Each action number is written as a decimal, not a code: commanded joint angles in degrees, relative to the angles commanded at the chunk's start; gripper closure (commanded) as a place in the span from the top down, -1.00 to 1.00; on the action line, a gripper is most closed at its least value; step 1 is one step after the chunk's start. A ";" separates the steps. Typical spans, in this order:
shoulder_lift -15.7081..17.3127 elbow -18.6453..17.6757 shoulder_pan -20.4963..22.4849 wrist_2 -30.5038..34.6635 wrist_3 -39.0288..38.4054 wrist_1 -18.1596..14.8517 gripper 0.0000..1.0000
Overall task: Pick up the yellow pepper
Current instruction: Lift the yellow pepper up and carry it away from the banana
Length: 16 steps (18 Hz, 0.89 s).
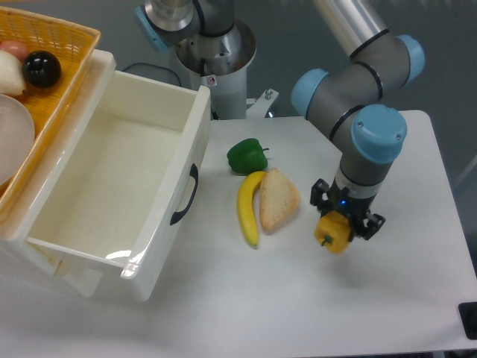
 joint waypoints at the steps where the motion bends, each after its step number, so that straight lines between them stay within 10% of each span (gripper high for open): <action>1: 0.09 0.09 0.35 0.00 0.00 0.00 -0.36; 16: 1.67 2.73 4.83 1.67 8.52 -2.20 -0.35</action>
